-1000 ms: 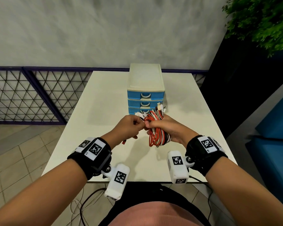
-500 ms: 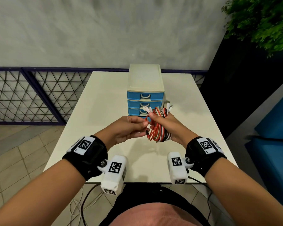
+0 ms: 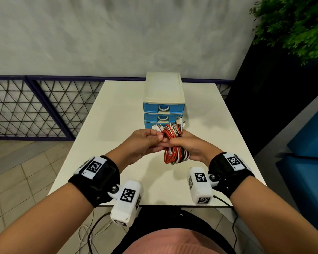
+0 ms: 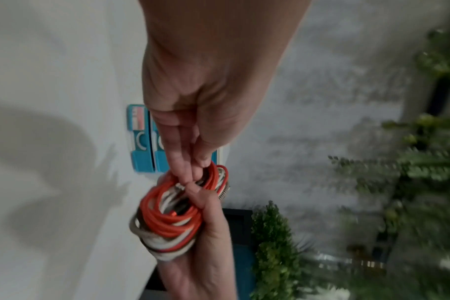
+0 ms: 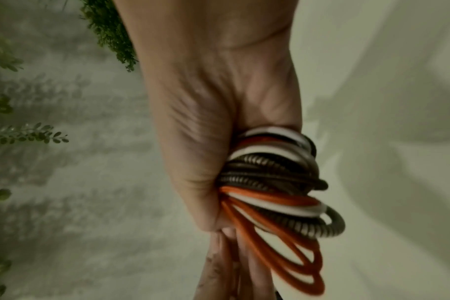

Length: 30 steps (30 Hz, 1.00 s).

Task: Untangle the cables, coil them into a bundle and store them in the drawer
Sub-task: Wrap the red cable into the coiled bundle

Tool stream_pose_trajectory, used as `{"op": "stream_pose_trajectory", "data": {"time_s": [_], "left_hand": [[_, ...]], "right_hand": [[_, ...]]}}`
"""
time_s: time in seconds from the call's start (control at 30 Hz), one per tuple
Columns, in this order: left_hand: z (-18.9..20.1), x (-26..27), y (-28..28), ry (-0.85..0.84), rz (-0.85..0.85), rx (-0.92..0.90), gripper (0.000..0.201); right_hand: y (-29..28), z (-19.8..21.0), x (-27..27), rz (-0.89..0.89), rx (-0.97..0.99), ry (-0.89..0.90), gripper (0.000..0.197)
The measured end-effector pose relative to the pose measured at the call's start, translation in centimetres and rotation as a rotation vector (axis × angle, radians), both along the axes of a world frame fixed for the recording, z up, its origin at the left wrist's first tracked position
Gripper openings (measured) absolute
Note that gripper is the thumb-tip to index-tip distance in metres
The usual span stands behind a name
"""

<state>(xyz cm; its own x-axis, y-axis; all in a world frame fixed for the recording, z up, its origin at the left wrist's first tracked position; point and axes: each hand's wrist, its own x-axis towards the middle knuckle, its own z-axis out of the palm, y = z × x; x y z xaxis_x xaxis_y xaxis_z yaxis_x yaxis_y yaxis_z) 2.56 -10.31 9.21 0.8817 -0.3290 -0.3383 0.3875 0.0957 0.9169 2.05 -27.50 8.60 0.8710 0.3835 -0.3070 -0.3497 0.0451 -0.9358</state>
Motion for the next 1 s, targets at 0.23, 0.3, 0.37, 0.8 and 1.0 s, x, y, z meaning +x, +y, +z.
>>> {"op": "stream_pose_trajectory", "data": {"time_s": [0.23, 0.3, 0.37, 0.8, 1.0], "left_hand": [[-1.0, 0.4, 1.7, -0.974, -0.191, 1.072, 0.056], [-1.6, 0.2, 1.8, -1.209, -0.345, 1.239, 0.086], [-2.0, 0.1, 1.6, -1.408, -0.43, 1.311, 0.097], [-2.5, 0.7, 0.7, -1.563, -0.556, 0.974, 0.046], [-2.3, 0.5, 0.4, -1.421, -0.528, 1.012, 0.033]], "right_hand": [[-0.1, 0.2, 0.7, -0.048, -0.232, 0.105, 0.023], [0.3, 0.7, 0.5, 0.032, -0.233, 0.155, 0.023], [0.6, 1.1, 0.3, 0.144, -0.236, 0.208, 0.024], [0.3, 1.3, -1.0, 0.46, -0.135, 0.411, 0.014], [0.3, 1.6, -0.8, 0.411, -0.1, 0.426, 0.02]]}}
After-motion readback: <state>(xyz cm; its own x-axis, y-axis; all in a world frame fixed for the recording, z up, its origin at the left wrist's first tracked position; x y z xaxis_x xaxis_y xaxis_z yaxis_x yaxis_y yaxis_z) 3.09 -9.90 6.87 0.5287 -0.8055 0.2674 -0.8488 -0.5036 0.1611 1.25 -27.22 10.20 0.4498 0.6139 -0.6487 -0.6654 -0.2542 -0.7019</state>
